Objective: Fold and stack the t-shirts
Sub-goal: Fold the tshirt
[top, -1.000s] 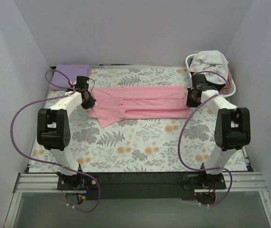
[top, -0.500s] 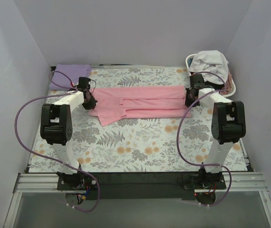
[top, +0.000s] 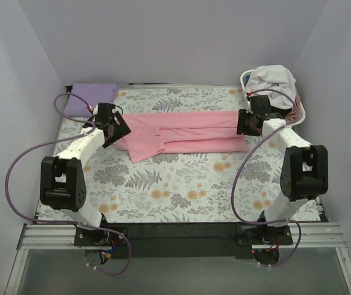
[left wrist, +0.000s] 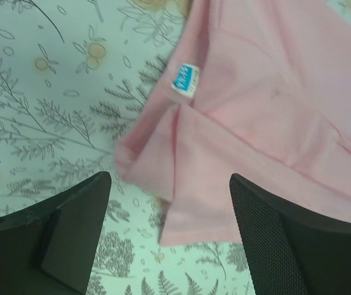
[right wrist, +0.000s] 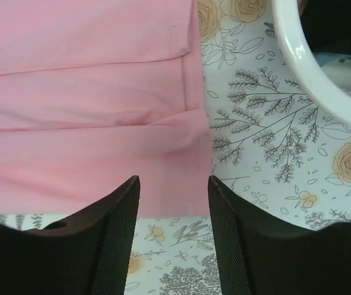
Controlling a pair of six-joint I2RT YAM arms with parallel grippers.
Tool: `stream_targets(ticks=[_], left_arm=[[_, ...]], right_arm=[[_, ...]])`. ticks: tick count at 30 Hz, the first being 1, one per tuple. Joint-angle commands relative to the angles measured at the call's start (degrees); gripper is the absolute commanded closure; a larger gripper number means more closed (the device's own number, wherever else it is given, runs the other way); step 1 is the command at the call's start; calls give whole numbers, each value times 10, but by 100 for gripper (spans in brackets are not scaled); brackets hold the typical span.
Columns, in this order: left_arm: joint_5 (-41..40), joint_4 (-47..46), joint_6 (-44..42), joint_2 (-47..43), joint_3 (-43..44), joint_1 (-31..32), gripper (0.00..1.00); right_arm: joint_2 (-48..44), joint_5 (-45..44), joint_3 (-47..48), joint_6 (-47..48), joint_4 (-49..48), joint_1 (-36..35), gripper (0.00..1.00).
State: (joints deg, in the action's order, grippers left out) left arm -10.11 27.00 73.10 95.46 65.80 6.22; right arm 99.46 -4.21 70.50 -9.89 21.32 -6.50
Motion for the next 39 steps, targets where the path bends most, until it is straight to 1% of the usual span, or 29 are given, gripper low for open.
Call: stream_targets(ticks=[1, 3, 4, 5, 6, 8, 11, 12, 13, 14, 16, 21, 22, 23, 24, 26, 28, 29, 31, 32, 36, 39], left_arm=[[-16, 11, 2, -98, -51, 42, 22], [-15, 21, 13, -120, -95, 72, 22], [-14, 20, 18, -130, -110, 81, 22], [-14, 20, 27, -141, -123, 98, 22], [-15, 19, 32, -144, -146, 106, 22], [-19, 19, 45, -137, -162, 117, 22], [-19, 6, 55, -115, -172, 120, 30], [-22, 2, 63, -110, -172, 121, 38], [-27, -3, 69, -106, -172, 121, 44], [-29, -7, 72, -101, -172, 121, 46], [-36, -20, 84, -90, -172, 121, 46], [-51, -32, 91, -51, -161, 121, 51], [-50, -34, 93, -39, -160, 121, 56], [-48, -36, 94, -34, -156, 121, 57], [-47, -36, 95, -29, -155, 121, 62], [-45, -35, 95, -18, -154, 122, 66], [-43, -35, 97, -18, -155, 123, 74], [-42, -36, 98, -21, -155, 123, 85], [-44, -36, 97, -26, -149, 123, 97], [-47, -35, 93, -30, -145, 123, 100], [-54, -31, 75, -34, -101, 123, 100], [-61, -25, 63, -14, -39, 123, 100]], right_arm=[[-86, 29, -56, 6, -15, -30, 44], [-112, 31, -87, 0, -22, -45, 43], [-137, 33, -127, -2, -29, -55, 42], [-150, 31, -144, -7, -37, -77, 39], [-160, 22, -161, -10, -47, -89, 37], [-184, 19, -195, -12, -55, -119, 36], [-211, 10, -231, -17, -78, -155, 35], [-216, 11, -240, -18, -88, -162, 35], [-221, 13, -247, -19, -97, -167, 35], [-221, 18, -251, -20, -103, -172, 35], [-222, 27, -258, -19, -106, -176, 35], [-231, 28, -280, -14, -126, -182, 35], [-232, 30, -282, -13, -128, -183, 35], [-232, 32, -284, -11, -130, -182, 35], [-231, 35, -286, -8, -137, -182, 36], [-228, 36, -291, -4, -140, -182, 36], [-227, 34, -297, -2, -146, -182, 36], [-227, 32, -300, -1, -149, -182, 36], [-226, 30, -303, 0, -153, -182, 36], [-226, 28, -304, 0, -154, -182, 35], [-225, 15, -305, -1, -155, -182, 35], [-228, -2, -306, -1, -155, -182, 34]])
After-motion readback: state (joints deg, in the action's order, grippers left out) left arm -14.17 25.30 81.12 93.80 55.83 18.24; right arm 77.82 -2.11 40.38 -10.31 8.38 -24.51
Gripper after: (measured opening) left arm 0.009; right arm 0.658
